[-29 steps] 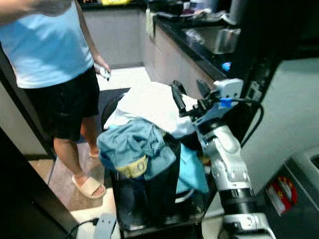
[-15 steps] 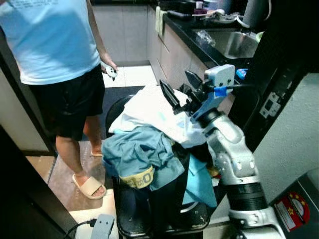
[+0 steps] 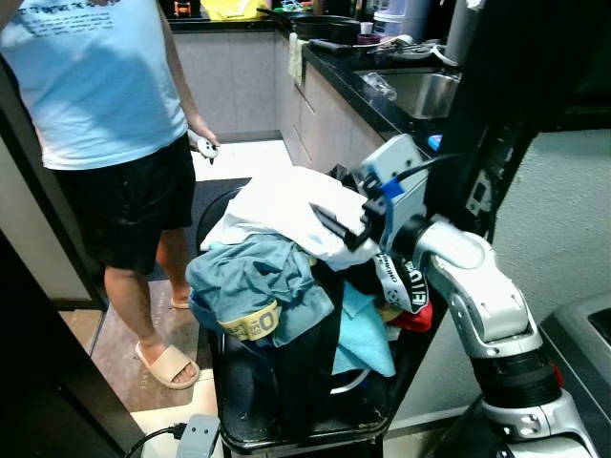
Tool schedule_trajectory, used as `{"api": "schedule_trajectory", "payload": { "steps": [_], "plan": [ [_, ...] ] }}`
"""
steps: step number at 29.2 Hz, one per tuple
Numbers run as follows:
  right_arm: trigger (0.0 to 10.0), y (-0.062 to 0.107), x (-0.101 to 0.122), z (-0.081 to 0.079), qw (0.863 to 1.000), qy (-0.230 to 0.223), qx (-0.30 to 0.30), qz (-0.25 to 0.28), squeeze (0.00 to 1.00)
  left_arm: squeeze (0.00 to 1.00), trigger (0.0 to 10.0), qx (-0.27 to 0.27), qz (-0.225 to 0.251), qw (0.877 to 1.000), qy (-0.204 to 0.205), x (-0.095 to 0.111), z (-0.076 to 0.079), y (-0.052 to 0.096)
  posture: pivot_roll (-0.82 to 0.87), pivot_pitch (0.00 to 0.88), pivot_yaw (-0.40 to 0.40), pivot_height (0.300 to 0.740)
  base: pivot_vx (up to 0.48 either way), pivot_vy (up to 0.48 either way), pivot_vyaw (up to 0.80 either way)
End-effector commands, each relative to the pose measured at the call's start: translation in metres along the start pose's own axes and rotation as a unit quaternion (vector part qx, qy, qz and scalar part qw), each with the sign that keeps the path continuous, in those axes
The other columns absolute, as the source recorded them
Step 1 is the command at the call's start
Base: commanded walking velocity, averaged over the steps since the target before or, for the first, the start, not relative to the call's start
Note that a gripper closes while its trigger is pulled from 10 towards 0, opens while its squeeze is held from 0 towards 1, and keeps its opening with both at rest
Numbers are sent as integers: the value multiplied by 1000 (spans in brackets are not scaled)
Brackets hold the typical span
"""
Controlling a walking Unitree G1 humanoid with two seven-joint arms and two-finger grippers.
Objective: Clothes washing
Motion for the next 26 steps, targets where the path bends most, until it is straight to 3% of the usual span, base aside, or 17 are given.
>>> {"api": "schedule_trajectory", "payload": {
  "steps": [1,12,13,15,16,20,26],
  "plan": [
    [10000,-1,-7,-3,999,-15,-9,-37,0,0,10000,0,-10,1000,4,-5,-1,1,39,24,-22,740,0,0,0],
    [10000,2,-24,-5,991,-62,-14,-118,0,0,10000,1,-9,1000,4,-3,-1,0,38,24,-23,740,0,0,0],
    [941,3,-24,-5,991,-66,-15,-118,0,0,10000,1,-9,1000,4,-4,-1,0,38,25,-22,740,0,0,0],
    [941,3,-24,-5,991,-69,-15,-117,0,0,10000,1,-9,1000,4,-4,-1,0,38,25,-22,740,0,0,0],
    [0,3,-22,-5,991,-74,-14,-114,0,0,10000,1,-10,1000,4,-4,-1,0,36,26,-21,740,0,0,0],
    [0,4,-14,-6,991,-88,-9,-97,0,0,10000,1,-10,1000,3,-4,-1,1,35,25,-21,740,0,0,0],
    [0,4,25,-10,993,-111,27,16,0,0,10000,1,-11,1000,1,-4,-1,1,38,26,-21,740,0,0,0]
  ]
}}
Point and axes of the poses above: a point about 5 cm out from each wrist's last joint towards the gripper, its own y axis pointing back from the gripper into the wrist, its own x axis along the axis of the wrist's last joint, z = x × y, the point moved 2 cm from there along -y, pointing out of the wrist towards the gripper, and after that the axes turned 14 degrees about y, right-handed, at the moved point
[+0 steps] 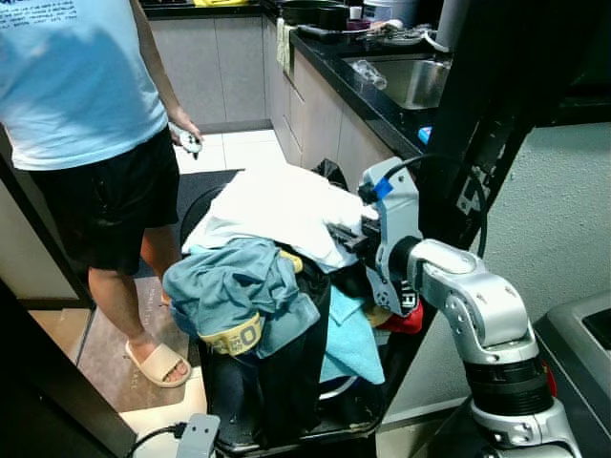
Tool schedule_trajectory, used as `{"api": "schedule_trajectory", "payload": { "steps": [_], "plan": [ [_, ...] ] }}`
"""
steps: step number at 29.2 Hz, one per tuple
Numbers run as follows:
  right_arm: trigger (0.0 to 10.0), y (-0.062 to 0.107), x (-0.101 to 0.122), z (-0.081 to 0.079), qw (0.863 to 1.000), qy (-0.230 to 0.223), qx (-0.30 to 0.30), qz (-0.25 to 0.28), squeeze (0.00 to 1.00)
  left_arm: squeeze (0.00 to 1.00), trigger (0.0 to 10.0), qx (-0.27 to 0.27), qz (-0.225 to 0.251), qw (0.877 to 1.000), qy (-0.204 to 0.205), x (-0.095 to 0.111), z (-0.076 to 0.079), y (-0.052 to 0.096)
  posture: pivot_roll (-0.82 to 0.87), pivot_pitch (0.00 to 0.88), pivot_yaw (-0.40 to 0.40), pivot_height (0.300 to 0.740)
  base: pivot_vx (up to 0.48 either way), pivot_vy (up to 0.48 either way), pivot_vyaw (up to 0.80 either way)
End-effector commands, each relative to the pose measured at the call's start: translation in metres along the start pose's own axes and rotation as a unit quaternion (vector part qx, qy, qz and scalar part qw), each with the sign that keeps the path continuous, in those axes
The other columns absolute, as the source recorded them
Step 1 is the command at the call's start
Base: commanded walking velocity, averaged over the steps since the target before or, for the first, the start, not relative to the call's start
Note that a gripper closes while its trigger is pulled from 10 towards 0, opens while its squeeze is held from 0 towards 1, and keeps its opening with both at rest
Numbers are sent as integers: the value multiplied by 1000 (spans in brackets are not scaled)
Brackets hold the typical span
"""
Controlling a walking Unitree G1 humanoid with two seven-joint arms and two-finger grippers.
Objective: Clothes washing
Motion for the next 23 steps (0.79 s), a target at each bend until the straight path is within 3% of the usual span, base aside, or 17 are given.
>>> {"api": "schedule_trajectory", "payload": {
  "steps": [1,2,3,6,9,13,15,17,18,19,21,22,23],
  "plan": [
    [0,2,19,-5,998,8,21,53,0,0,10000,1,-11,1000,2,-5,-2,1,37,26,-20,740,0,0,0],
    [0,2,19,-5,998,8,21,53,0,0,10000,1,-11,1000,2,-5,-2,1,37,26,-20,740,0,0,0],
    [0,7,37,-15,992,15,54,111,0,0,10000,2,-12,1000,2,-5,-2,1,37,25,-21,740,0,0,0],
    [0,10,45,-20,988,22,68,138,0,0,10000,2,-12,1000,2,-6,-2,1,36,24,-22,740,0,0,0],
    [0,15,63,-27,976,20,81,203,0,0,10000,1,-13,1000,1,-6,-1,1,37,21,-24,740,0,0,0],
    [0,17,70,-26,972,9,75,223,0,0,10000,1,-13,1000,1,-6,-1,1,37,20,-23,740,0,0,0],
    [0,20,89,-12,958,-45,38,282,0,0,10000,0,-13,1000,1,-6,0,1,37,17,-25,740,0,0,0],
    [0,20,89,-12,958,-45,38,282,0,0,10000,0,-13,1000,1,-6,0,1,37,17,-25,740,0,0,0],
    [0,24,98,-2,946,-81,18,312,0,0,10000,-1,-13,1000,1,-6,0,0,37,16,-26,740,0,0,0],
    [0,24,98,-2,946,-81,18,312,0,0,10000,-1,-13,1000,1,-6,0,0,37,16,-26,740,0,0,0],
    [0,37,117,23,911,-157,-15,381,0,0,10000,-2,-13,1000,1,-5,0,0,37,12,-25,740,0,0,0],
    [0,37,117,23,911,-157,-15,381,0,0,10000,-2,-13,1000,1,-5,0,0,37,12,-25,740,0,0,0],
    [0,42,121,28,901,-163,-18,401,0,0,10000,-2,-13,1000,0,-5,0,0,36,10,-24,740,0,0,0]
  ]
}}
Point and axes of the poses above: a point about 5 cm out from each wrist's last joint towards the gripper, its own y axis pointing back from the gripper into the wrist, its own x axis along the axis of the wrist's last joint, z = x × y, the point moved 2 cm from there along -y, pointing out of the wrist towards the gripper, and after that the axes turned 14 degrees about y, right-handed, at the moved point
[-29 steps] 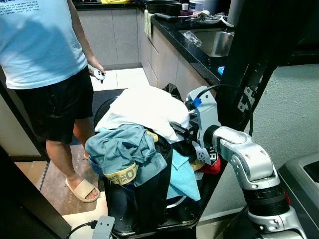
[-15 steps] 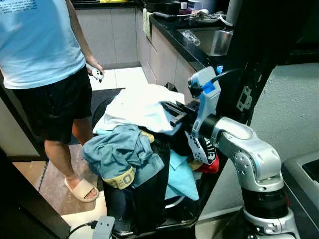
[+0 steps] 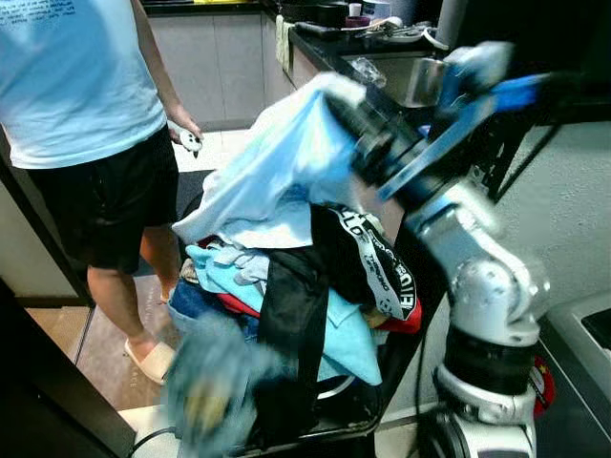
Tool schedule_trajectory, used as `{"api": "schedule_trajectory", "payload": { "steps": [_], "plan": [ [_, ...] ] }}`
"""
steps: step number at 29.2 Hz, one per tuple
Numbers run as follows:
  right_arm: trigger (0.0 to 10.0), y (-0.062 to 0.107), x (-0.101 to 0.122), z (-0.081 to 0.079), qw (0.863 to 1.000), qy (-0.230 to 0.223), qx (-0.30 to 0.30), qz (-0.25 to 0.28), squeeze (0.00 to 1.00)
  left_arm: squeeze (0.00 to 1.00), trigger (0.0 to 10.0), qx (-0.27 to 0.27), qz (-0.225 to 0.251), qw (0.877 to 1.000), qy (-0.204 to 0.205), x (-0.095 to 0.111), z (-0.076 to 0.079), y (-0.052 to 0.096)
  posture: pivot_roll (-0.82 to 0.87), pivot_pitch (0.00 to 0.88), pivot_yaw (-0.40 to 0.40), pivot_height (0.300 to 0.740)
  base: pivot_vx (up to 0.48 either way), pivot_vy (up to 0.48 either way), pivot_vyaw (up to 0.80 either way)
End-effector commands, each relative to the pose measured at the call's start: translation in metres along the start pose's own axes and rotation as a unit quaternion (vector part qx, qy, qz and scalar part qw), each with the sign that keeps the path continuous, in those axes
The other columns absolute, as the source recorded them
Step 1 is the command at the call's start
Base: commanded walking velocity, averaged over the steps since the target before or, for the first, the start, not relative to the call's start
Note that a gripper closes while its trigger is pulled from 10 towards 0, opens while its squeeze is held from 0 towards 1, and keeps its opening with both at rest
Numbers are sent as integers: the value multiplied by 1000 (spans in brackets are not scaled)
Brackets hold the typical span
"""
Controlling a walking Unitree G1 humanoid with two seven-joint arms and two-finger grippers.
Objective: Clothes washing
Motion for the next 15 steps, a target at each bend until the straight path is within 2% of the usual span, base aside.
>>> {"api": "schedule_trajectory", "payload": {
  "steps": [1,3,4,5,10,11,15],
  "plan": [
    [0,2,6,1,1000,-6,0,22,0,0,10000,1,-11,1000,0,-4,-1,0,36,10,-24,740,0,0,0],
    [0,2,0,-2,1000,4,6,7,0,0,10000,1,-11,1000,0,-4,-1,0,35,12,-24,740,0,0,0],
    [0,4,-14,-8,999,20,14,-21,0,0,10000,1,-12,1000,1,-5,-1,0,36,16,-23,740,0,0,0],
    [0,5,-17,-10,999,23,16,-27,0,0,10000,1,-12,1000,1,-5,-1,0,36,16,-23,740,0,0,0],
    [0,4,-16,-10,1000,12,9,-20,0,0,10000,1,-12,1000,2,-5,-1,0,36,19,-23,740,0,0,0],
    [0,3,-8,-7,1000,-2,-3,-4,0,0,10000,1,-12,1000,3,-6,-1,1,35,21,-22,740,0,0,0],
    [0,2,0,-2,1000,-11,-8,12,0,0,10000,1,-13,1000,3,-6,0,0,34,21,-22,740,0,0,0]
  ]
}}
Point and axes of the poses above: a point about 5 cm out from each wrist's last joint towards the gripper, its own y axis pointing back from the gripper into the wrist, its own x axis along the axis of the wrist's last joint, z = x × y, the point moved 2 cm from there along -y, pointing out of the wrist towards the gripper, and after that the axes turned 14 degrees about y, right-handed, at the moved point
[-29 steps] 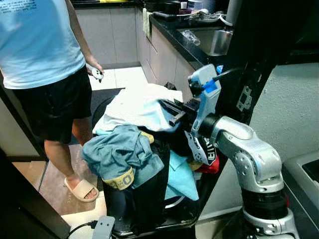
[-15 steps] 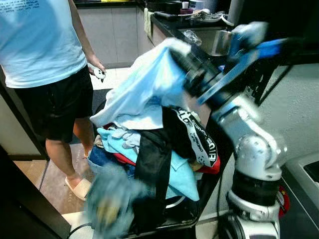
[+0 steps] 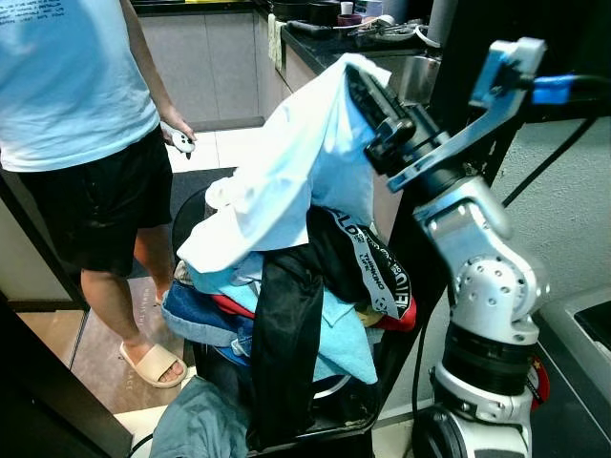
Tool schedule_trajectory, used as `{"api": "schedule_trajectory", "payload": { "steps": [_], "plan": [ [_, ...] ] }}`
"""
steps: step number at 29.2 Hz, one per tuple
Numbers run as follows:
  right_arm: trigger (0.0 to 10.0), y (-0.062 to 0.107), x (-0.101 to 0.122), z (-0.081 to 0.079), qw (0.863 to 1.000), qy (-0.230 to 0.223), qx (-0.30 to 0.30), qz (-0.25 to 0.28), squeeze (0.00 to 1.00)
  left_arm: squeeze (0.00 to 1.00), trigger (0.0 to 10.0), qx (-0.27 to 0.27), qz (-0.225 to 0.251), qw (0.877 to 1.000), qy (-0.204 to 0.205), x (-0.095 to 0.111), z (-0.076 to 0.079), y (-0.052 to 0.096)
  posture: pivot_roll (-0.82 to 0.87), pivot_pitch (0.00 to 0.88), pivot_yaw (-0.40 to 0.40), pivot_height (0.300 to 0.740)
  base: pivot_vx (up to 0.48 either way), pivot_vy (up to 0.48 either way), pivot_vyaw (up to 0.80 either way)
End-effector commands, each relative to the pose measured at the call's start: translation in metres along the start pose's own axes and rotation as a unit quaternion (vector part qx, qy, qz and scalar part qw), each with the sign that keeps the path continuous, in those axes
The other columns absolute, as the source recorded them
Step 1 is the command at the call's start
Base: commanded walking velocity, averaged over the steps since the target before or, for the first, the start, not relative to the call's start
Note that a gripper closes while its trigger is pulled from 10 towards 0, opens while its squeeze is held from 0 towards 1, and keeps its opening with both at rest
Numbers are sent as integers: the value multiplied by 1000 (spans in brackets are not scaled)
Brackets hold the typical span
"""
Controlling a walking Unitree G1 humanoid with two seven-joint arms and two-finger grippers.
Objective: Clothes washing
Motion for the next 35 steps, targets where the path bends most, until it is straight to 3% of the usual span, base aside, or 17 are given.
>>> {"api": "schedule_trajectory", "payload": {
  "steps": [1,10,20,21,22,26,27,28,29,30,31,32,33,35],
  "plan": [
    [0,-1,9,-1,1000,-5,7,17,0,0,10000,1,-12,1000,2,-6,-1,1,33,21,-21,740,0,0,0],
    [0,3,9,-3,1000,2,24,16,0,0,10000,1,-12,1000,0,-6,-1,1,31,22,-16,740,0,0,0],
    [0,9,-19,-19,996,35,60,-53,0,0,10000,1,-11,1000,-2,-4,-1,1,33,26,-12,740,0,0,0],
    [9216,11,-29,-22,992,58,73,-84,0,0,10000,2,-10,1000,-2,-4,-2,1,32,25,-10,740,0,0,0],
    [10000,13,-38,-24,987,76,85,-110,0,0,10000,3,-10,1000,-2,-4,-2,1,34,25,-10,740,0,0,0],
    [10000,16,-47,-26,981,99,97,-138,0,0,10000,3,-9,1000,-2,-3,-2,1,35,24,-11,740,0,0,0],
    [10000,21,-58,-29,970,127,117,-172,0,0,10000,3,-8,1000,-1,-3,-2,1,36,24,-11,740,0,0,0],
    [10000,21,-58,-29,970,127,117,-172,0,0,10000,3,-8,1000,-1,-3,-2,1,36,24,-11,740,0,0,0],
    [10000,28,-70,-32,954,154,142,-213,0,0,10000,2,-7,1000,0,-2,-2,1,35,24,-10,740,0,0,0],
    [10000,28,-70,-32,954,154,142,-213,0,0,10000,2,-7,1000,0,-2,-2,1,35,24,-10,740,0,0,0],
    [10000,36,-80,-34,940,172,163,-246,0,0,10000,2,-6,1000,0,-2,-2,1,35,24,-10,740,0,0,0],
    [10000,36,-80,-34,940,172,163,-246,0,0,10000,2,-6,1000,0,-2,-2,1,35,24,-10,740,0,0,0],
    [10000,49,-95,-36,918,184,189,-297,0,0,10000,-1,-2,1000,3,-1,-1,0,32,22,-15,740,0,0,0],
    [10000,54,-99,-35,912,184,192,-311,0,0,10000,-3,1,1000,3,-1,0,0,33,22,-15,740,0,0,0]
  ]
}}
Point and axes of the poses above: a point about 5 cm out from each wrist's last joint towards the gripper, its own y axis pointing back from the gripper into the wrist, its own x axis along the axis of the wrist's last joint, z = x × y, the point moved 2 cm from there along -y, pointing out of the wrist towards the gripper, and after that the axes turned 14 degrees about y, right-handed, at the moved point
